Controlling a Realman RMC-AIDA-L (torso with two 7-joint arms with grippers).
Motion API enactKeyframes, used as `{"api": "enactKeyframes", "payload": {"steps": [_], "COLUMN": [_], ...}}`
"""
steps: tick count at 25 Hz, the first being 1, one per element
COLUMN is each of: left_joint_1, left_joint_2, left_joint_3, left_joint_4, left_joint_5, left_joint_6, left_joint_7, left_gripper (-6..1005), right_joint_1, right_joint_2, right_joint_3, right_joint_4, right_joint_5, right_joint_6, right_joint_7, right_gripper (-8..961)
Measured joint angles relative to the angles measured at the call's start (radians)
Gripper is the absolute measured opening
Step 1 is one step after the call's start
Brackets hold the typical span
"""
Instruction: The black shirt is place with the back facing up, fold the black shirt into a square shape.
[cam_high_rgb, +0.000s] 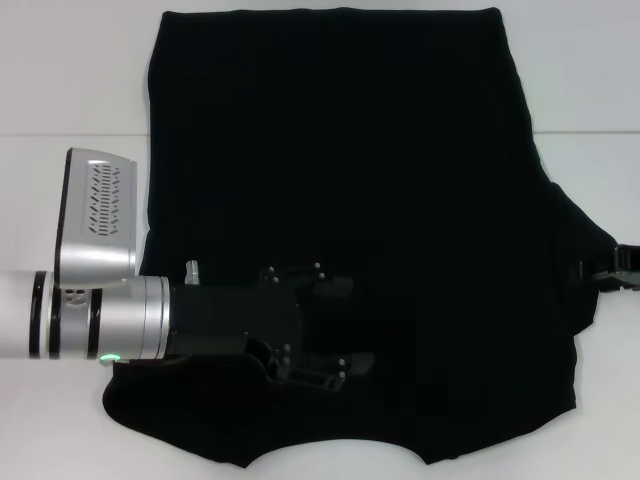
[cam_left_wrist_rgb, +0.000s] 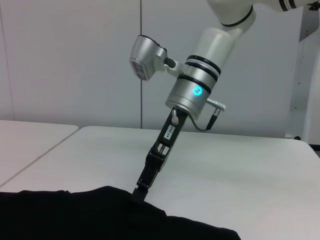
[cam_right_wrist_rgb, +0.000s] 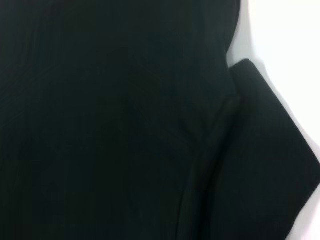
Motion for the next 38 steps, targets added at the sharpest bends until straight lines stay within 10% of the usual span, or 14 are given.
{"api": "enactKeyframes", "payload": {"steps": [17, 28, 38], "left_joint_1": [0.000, 0.003, 0.006], "left_joint_2": [0.002, 0.002, 0.000], "left_joint_3": [-0.001, -0.004, -0.010], "left_joint_4": [0.010, 0.011, 0.011], "left_joint_5": [0.000, 0.000, -0.017], "left_joint_6": [0.000, -0.001, 0.008], "left_joint_7": [0.000, -0.002, -0.004], "left_gripper": [903, 904, 903], "right_joint_1": [0.005, -0.001, -0.022], "right_joint_2": [0.018, 0.021, 0.012], "right_joint_3": [-0.039, -0.039, -0.008], "right_joint_4": [0.006, 0.000, -0.017], "right_joint_5": [0.000, 0.000, 0.004], "right_joint_6": [0.045, 0.044, 0.051], "right_joint_7": [0.006, 0.003, -0.032], "right_gripper": [555, 128, 3]}}
